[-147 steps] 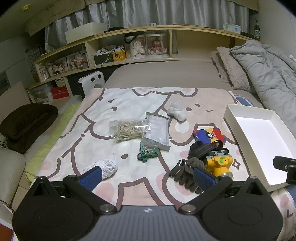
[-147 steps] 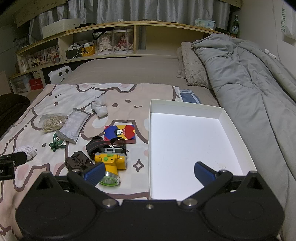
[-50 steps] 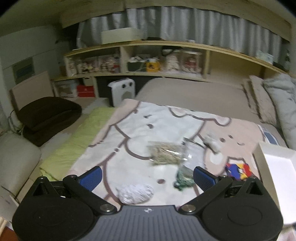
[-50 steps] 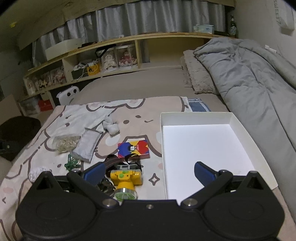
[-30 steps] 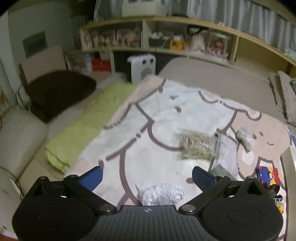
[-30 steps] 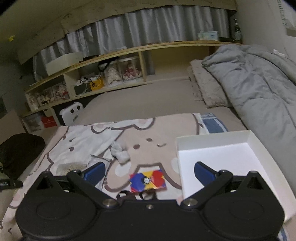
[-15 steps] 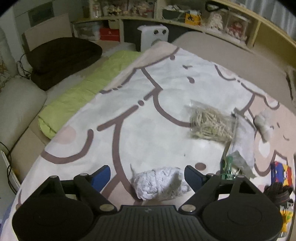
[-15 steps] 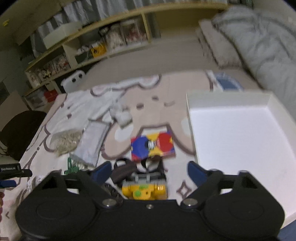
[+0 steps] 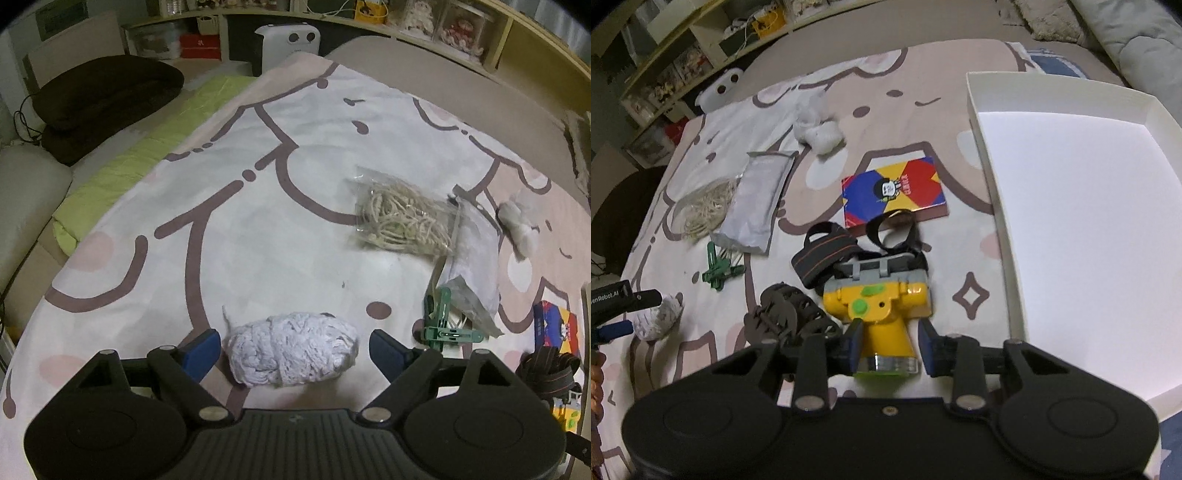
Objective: Organize objects
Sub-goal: 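Grasp the white rope bundle with the left tool while the right tool grasps the yellow headlamp, then lift the rope bundle and headlamp and carry both toward the white tray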
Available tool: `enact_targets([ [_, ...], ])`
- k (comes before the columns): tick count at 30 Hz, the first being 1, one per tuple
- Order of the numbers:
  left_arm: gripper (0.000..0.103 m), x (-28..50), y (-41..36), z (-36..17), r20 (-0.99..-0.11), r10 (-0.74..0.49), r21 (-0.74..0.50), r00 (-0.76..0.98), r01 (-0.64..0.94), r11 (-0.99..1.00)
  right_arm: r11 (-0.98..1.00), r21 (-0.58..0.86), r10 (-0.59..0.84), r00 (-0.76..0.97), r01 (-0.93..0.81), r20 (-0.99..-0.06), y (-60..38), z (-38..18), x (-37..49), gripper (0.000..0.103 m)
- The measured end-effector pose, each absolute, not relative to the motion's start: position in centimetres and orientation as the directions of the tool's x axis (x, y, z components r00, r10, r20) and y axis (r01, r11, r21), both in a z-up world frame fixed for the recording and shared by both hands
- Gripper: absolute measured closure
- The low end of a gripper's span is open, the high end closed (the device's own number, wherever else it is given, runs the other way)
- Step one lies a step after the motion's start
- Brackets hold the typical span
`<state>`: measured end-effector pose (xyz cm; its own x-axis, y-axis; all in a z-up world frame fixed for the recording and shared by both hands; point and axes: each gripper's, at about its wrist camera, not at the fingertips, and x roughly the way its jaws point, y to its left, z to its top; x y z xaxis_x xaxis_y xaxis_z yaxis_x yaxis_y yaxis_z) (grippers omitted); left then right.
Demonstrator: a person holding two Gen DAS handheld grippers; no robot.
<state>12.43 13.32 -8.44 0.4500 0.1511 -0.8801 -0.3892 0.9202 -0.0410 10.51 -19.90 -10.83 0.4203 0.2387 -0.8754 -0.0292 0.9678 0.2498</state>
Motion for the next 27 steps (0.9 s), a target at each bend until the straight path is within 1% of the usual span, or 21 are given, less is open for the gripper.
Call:
enact_targets([
  [5,0.015,12.6,12.6,-8.8,-0.882,0.169,0.0,0.44,-0.358,0.934,0.973,0.226,0.223,0.397,-0.041,-0.89,-18.8,-11.4,11.3,0.067],
  [8,0.015,12.7,12.1,-8.8,-0.881,0.171,0.014,0.441,-0.337,0.942,0.979,0.196,0.201,0.389,-0.055,-0.899,-18.0,-12.0,11.6,0.062],
  [12,0.015,12.9,11.7,-9.1,-0.88,0.184,0.04,0.438,-0.319,0.947,0.981,0.19,0.194,0.384,-0.047,-0.903,-17.9,-13.4,12.1,0.06],
  [15,0.015,13.1,12.1,-9.3,-0.884,0.185,0.033,0.43,-0.338,0.941,0.976,0.211,0.212,0.385,-0.047,-0.898,-18.2,-13.6,12.1,0.061],
  [19,0.015,13.5,12.7,-10.0,-0.893,0.183,0.015,0.412,-0.377,0.926,0.98,0.188,0.2,0.39,-0.07,-0.899,-18.0,-13.2,11.2,0.061],
  [27,0.015,13.9,12.8,-11.1,-0.902,0.203,0.039,0.38,-0.398,0.917,0.976,0.195,0.216,0.335,-0.094,-0.917,-19.2,-12.7,7.4,0.061],
])
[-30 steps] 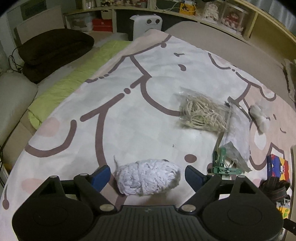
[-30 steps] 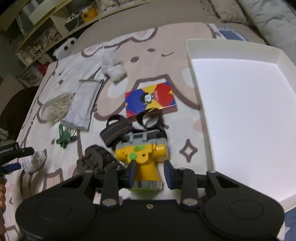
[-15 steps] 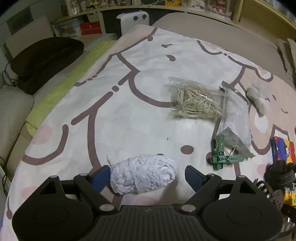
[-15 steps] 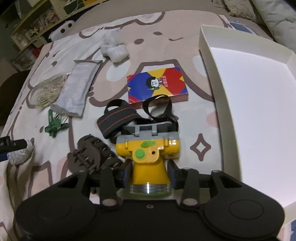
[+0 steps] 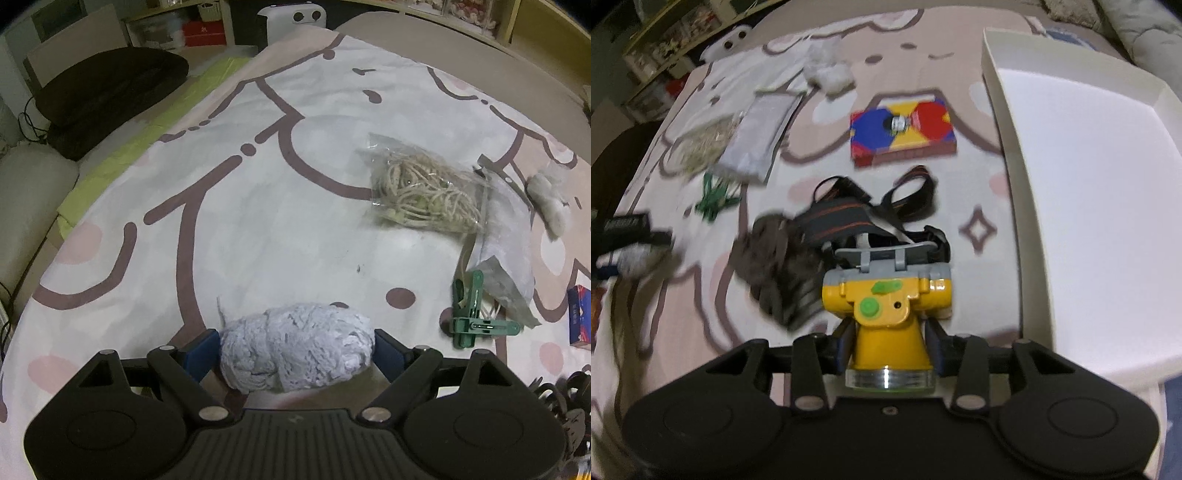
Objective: Organize objects
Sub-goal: 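Lift the rope bundle and headlamp and carry both toward the white tray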
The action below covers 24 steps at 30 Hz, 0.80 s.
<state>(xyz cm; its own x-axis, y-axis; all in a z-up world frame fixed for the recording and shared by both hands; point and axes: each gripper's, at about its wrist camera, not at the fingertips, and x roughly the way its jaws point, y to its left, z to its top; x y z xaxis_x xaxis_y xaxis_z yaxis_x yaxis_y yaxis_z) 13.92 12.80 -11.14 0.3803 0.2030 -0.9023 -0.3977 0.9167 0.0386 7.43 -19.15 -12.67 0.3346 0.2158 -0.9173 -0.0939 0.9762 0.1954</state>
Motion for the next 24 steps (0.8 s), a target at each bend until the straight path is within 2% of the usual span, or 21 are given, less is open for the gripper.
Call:
enact_targets([
  [4,0.015,13.8,12.9,-10.8,-0.901,0.207,0.038,0.382,-0.405,0.913,0.978,0.177,0.203,0.321,-0.108,-0.925,-18.7,-13.0,7.1,0.061],
  [6,0.018,13.8,13.1,-10.8,-0.904,0.197,0.027,0.38,-0.408,0.912,0.98,0.173,0.194,0.302,-0.097,-0.933,-18.4,-13.5,7.6,0.06],
  [7,0.023,13.8,13.2,-10.7,-0.906,0.184,0.014,0.38,-0.409,0.912,0.98,0.173,0.194,0.296,-0.095,-0.935,-18.2,-13.8,7.8,0.06],
  [14,0.027,13.4,12.7,-9.9,-0.895,0.192,0.015,0.403,-0.402,0.916,0.976,0.195,0.215,0.343,-0.094,-0.914,-18.5,-13.7,7.4,0.061],
  [24,0.027,11.8,10.5,-4.5,-0.812,0.149,-0.075,0.564,-0.355,0.932,0.971,0.208,0.235,0.571,-0.114,-0.786,-20.0,-8.5,7.4,0.061],
])
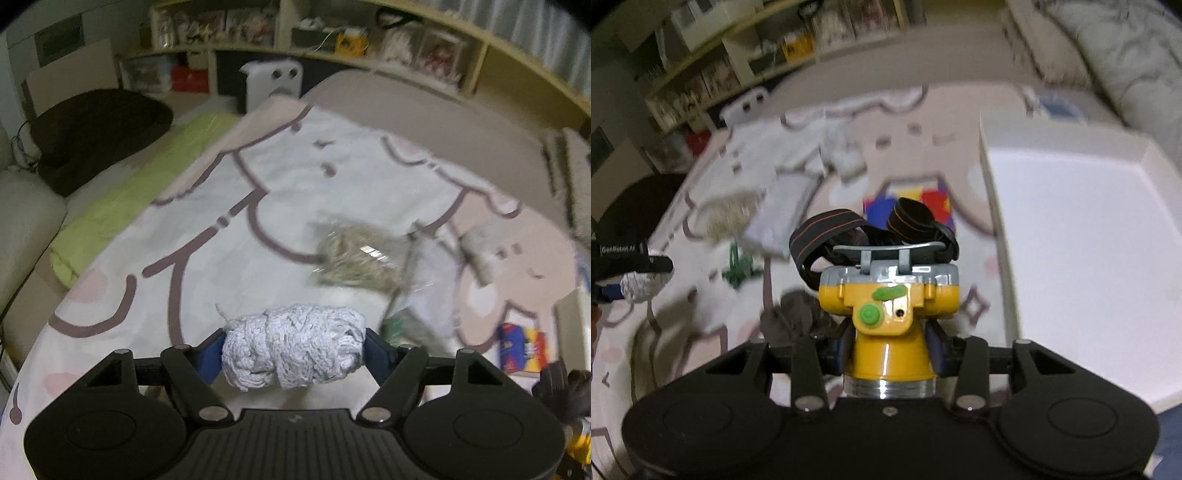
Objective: Organize objects
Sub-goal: 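Lift the rope bundle and headlamp and carry both toward the white tray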
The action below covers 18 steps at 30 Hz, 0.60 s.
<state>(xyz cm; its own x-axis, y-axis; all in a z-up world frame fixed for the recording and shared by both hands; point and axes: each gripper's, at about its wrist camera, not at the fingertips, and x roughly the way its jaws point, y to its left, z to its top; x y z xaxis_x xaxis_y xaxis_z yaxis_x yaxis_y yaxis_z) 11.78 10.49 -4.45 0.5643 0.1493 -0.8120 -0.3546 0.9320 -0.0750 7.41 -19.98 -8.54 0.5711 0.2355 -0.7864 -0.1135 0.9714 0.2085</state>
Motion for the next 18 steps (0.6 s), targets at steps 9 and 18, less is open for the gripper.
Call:
enact_targets([
  [9,0.027,10.1,7.8,-1.3,-0.742,0.099,-0.107,0.663,-0.263,0.959,0.974,0.198,0.215,0.71,-0.108,-0.67,-21.6,-3.8,7.3,0.061],
  [18,0.027,10.8,4.6,2.2,-0.679,0.041,-0.12,0.733,-0.165,0.979,0.979,0.202,0.145,0.821,-0.037,-0.552,-24.1,2.8,8.7,0.061],
])
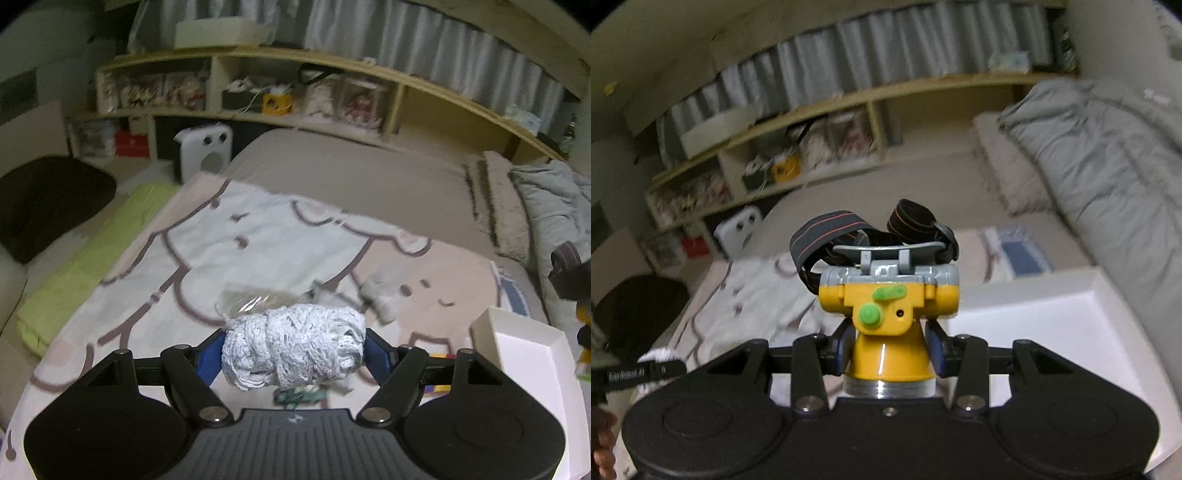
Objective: Organize objects
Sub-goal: 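Lift the rope bundle and headlamp and carry both toward the white tray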
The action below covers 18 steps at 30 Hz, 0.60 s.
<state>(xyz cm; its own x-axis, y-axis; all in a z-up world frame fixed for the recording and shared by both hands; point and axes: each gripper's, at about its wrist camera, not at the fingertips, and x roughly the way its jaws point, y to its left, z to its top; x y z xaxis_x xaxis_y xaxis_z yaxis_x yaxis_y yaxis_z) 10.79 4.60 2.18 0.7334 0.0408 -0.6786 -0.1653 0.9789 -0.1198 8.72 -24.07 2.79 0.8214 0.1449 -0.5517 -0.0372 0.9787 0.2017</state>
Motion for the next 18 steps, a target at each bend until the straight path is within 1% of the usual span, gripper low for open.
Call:
enact_targets([
  [3,0.027,10.9,2.3,3.0,-0.656,0.014,-0.105,0.755,-0.11,0.988,0.98,0.197,0.115,0.834,-0.007,-0.54,-25.7,3.6,9.0,0.061],
  [6,0.027,11.0,-0.9,3.2,-0.647,-0.036,-0.103,0.761,-0.04,0.994,0.985,0.17,0.078,0.831,0.021,-0.551,-27.6,3.2,9.1,0.061],
  [9,0.027,11.2,-4.3,2.9,-0.65,-0.09,-0.112,0.755,0.022,0.993,0.984,0.162,0.032,0.817,0.075,-0.576,-30.3,2.1,9.1,0.061],
  [14,0.027,11.3,-10.9,1.8,-0.66,-0.19,-0.133,0.726,0.137,0.982,0.98,0.107,-0.063,0.767,0.169,-0.638,-34.4,-0.4,8.9,0.061],
  [18,0.027,10.8,-15.9,0.4,-0.682,-0.254,-0.139,0.686,0.22,0.966,0.978,0.081,-0.091,0.736,0.195,-0.671,-37.2,-1.9,8.4,0.061],
])
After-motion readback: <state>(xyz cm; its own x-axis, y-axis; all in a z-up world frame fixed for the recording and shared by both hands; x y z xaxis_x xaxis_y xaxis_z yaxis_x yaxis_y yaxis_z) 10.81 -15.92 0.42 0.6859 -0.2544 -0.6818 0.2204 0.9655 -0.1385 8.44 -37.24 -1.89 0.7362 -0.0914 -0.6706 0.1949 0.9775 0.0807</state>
